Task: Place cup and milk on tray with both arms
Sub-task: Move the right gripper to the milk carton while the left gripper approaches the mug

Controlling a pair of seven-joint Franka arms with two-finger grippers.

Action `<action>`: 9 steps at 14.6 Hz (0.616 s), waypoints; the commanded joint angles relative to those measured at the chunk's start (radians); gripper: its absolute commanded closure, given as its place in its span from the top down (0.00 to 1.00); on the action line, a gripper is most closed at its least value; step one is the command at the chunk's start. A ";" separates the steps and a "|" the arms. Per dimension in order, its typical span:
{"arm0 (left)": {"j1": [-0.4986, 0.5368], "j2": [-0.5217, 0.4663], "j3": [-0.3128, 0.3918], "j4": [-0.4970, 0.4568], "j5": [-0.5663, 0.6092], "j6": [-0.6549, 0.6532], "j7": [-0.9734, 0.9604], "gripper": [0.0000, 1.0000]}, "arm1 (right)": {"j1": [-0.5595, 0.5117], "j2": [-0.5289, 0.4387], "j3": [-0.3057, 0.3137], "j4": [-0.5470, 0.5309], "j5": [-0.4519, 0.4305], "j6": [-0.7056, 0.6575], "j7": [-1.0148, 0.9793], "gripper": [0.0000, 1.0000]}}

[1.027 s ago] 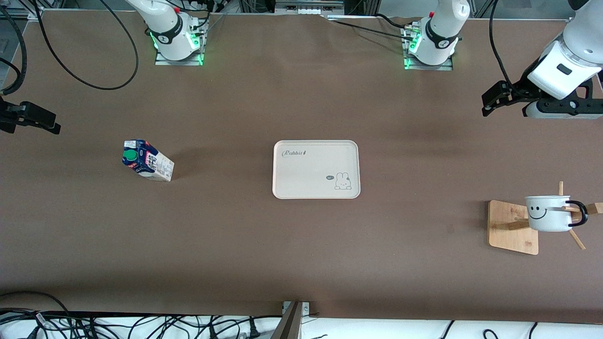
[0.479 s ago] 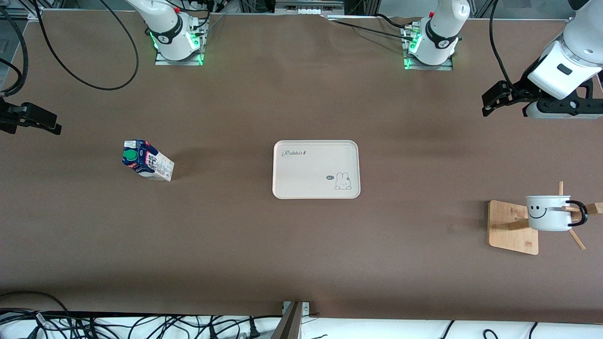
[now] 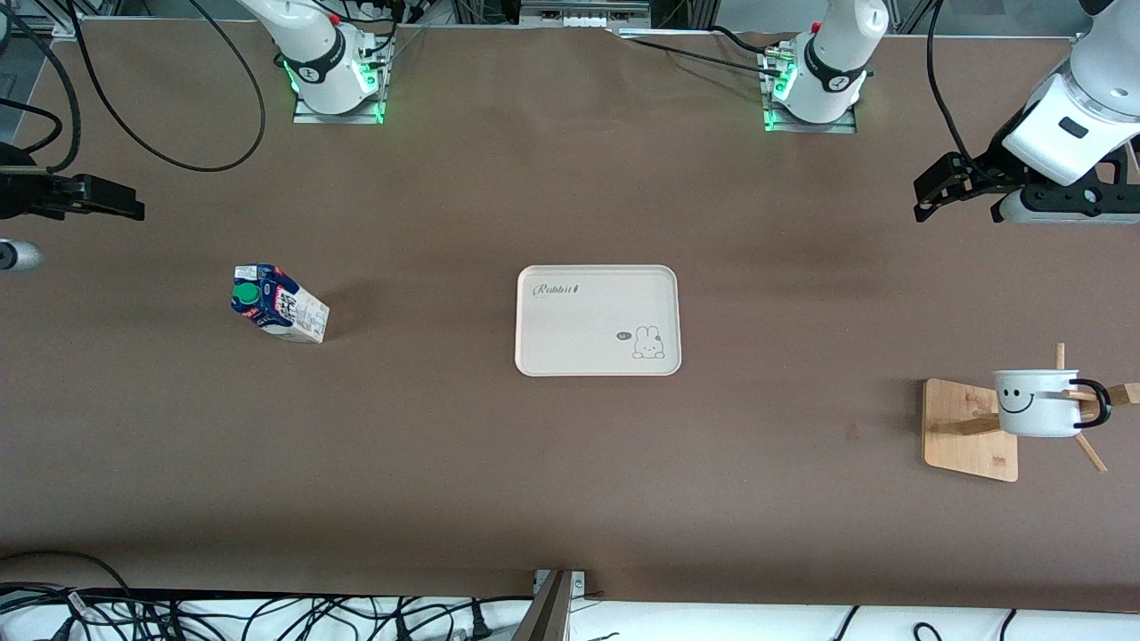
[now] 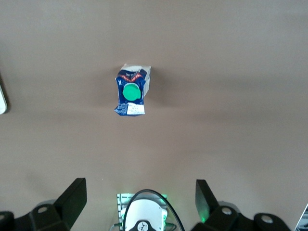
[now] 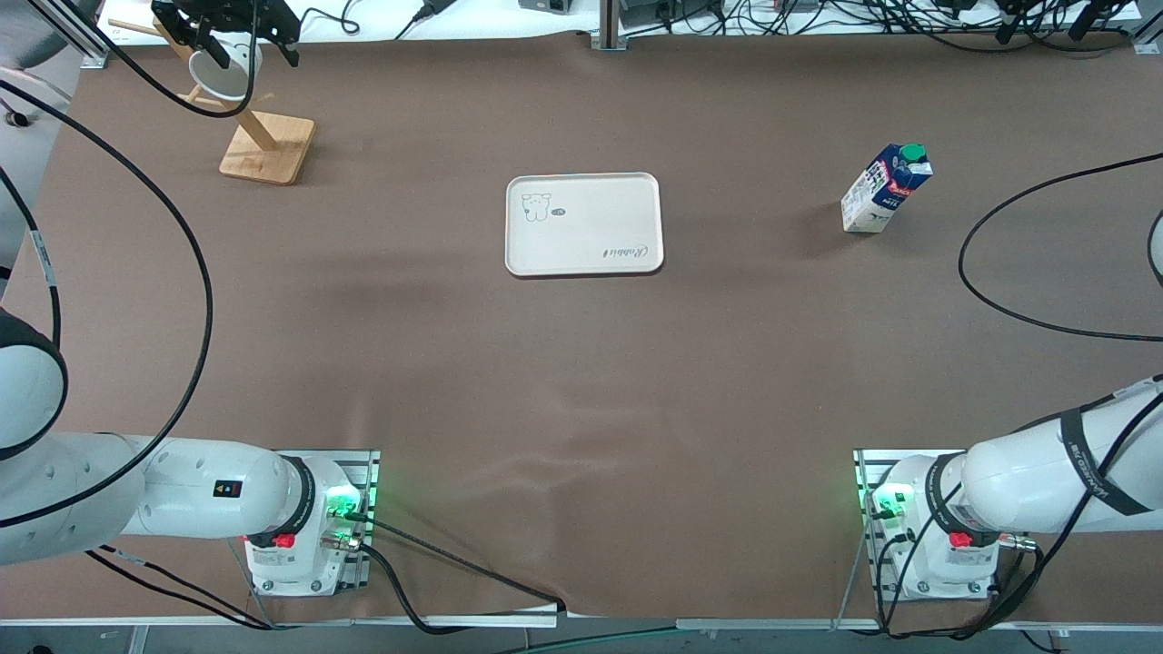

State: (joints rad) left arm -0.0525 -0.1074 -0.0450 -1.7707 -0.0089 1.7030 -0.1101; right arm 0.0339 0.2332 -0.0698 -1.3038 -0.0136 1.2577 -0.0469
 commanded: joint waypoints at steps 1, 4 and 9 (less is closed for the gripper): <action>0.011 0.012 0.008 0.037 -0.013 -0.006 -0.002 1.00 | -0.002 0.043 -0.002 -0.003 0.015 -0.008 -0.001 1.00; 0.034 0.046 0.010 0.086 -0.010 -0.016 0.007 1.00 | 0.001 0.116 -0.002 0.000 0.020 0.032 0.001 1.00; 0.031 0.061 -0.004 0.096 -0.014 -0.017 -0.005 1.00 | 0.052 0.187 -0.002 -0.008 0.008 0.100 -0.045 1.00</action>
State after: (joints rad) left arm -0.0225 -0.0645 -0.0389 -1.7124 -0.0089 1.7031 -0.1098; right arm 0.0634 0.4080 -0.0682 -1.3131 -0.0087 1.3492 -0.0584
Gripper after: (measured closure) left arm 0.000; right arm 0.000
